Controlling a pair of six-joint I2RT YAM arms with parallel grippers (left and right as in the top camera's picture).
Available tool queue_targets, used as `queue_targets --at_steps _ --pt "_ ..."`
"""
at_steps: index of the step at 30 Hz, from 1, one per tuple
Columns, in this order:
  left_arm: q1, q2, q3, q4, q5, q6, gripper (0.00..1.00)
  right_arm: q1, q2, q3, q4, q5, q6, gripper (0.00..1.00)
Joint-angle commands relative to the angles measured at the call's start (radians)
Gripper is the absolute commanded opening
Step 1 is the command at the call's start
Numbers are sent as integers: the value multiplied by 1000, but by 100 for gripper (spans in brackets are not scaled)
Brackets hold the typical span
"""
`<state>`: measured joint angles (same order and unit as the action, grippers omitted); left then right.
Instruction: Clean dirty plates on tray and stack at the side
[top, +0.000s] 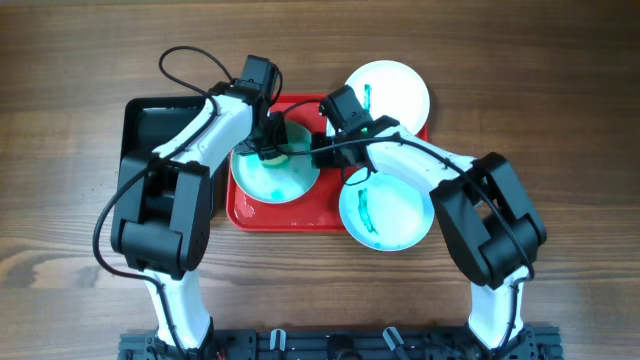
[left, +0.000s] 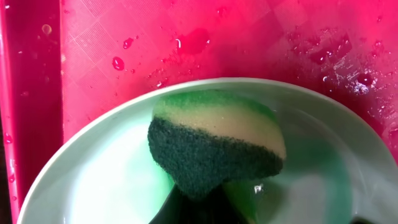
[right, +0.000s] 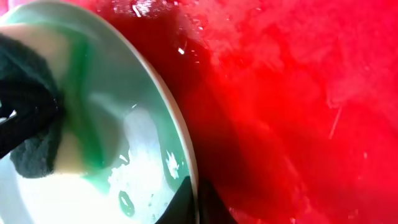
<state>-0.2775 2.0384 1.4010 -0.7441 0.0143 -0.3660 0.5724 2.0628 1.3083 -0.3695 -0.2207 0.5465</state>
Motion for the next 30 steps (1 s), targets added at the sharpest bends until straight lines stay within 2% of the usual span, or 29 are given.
queue_targets --at_steps 1,9,13,20,30 --pt "8 13 2 -2 -22 -17 4 1 25 13 -27 61 34 4" --pt "48 -98 274 -250 30 -17 4 -18 -38 14 -89 74 -24 4" --pt "86 -168 320 -314 30 -18 4 -20 -134 14 -132 193 -32 4" --pt "201 -191 320 -337 29 -118 4 55 -291 14 -222 651 -160 4" --pt "232 -191 319 -357 25 -121 4 266 -315 14 -220 1253 -343 4"
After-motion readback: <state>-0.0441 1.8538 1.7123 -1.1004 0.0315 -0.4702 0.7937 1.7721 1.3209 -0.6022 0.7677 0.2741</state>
